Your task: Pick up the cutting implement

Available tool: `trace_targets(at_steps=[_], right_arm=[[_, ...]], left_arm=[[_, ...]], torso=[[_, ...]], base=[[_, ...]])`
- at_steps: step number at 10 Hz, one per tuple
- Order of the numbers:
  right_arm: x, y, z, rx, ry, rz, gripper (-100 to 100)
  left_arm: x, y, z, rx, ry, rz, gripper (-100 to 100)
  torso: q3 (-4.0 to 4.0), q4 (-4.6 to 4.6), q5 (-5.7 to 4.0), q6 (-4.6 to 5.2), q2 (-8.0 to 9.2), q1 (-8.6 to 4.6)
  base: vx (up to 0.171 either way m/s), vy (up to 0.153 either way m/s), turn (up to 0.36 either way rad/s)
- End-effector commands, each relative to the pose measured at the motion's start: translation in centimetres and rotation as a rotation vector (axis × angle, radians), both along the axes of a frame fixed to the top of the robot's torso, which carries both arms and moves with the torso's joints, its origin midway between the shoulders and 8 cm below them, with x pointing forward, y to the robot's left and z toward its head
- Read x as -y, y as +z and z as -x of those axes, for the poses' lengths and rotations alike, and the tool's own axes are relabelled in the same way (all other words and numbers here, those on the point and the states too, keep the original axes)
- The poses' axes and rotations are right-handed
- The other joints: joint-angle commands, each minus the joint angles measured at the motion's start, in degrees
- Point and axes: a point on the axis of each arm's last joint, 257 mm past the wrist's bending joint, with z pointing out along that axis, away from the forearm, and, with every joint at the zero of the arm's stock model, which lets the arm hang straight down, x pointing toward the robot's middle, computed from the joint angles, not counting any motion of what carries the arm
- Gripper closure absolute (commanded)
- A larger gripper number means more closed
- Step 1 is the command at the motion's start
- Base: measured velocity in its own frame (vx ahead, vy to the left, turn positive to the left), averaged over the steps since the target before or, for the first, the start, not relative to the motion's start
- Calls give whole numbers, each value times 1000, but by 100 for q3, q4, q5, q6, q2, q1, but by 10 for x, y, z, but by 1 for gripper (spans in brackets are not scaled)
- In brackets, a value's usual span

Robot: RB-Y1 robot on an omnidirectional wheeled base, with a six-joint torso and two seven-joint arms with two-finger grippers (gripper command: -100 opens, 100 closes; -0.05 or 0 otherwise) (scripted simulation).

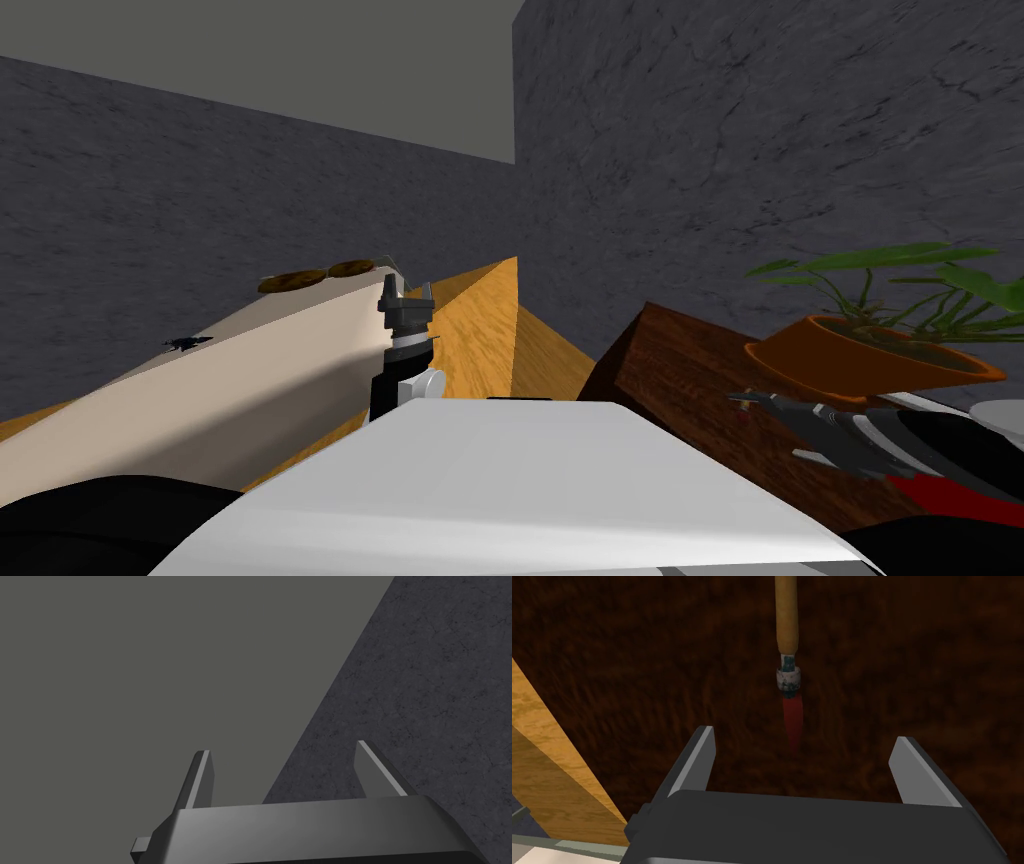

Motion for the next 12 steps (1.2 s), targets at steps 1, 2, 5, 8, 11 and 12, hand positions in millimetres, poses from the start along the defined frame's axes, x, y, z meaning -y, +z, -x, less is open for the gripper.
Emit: trace_targets(at_steps=[1, 2, 5, 8, 11, 12], right_arm=[[5, 1, 14, -27, 7, 14, -100], [5, 1, 14, -27, 7, 14, -100], [24, -2, 52, -115, 18, 50, -100], [33, -3, 74, -158, 18, 63, -100], [37, -9, 86, -162, -37, 58, -100], [39, -11, 92, -163, -65, 56, -100]], left_arm=[[0, 0, 0, 0, 0, 0, 0], [0, 0, 0, 0, 0, 0, 0], [0, 0, 0, 0, 0, 0, 0], [0, 0, 0, 0, 0, 0, 0], [0, 0, 0, 0, 0, 0, 0], [0, 0, 0, 0, 0, 0, 0]], torso=[[0, 0, 0, 0, 0, 0], [4, 2, 0, 4, 8, -2], [0, 0, -1, 3, 0, -9], [8, 3, -2, 3, 14, -9], [30, 12, 1, 2, 52, 3], [41, 16, 1, 1, 73, -1]], base=[[79, -7, 81], [30, -13, 0], [93, -22, 142], [56, -21, 83], [-49, -6, 155], [-154, -10, 336]])
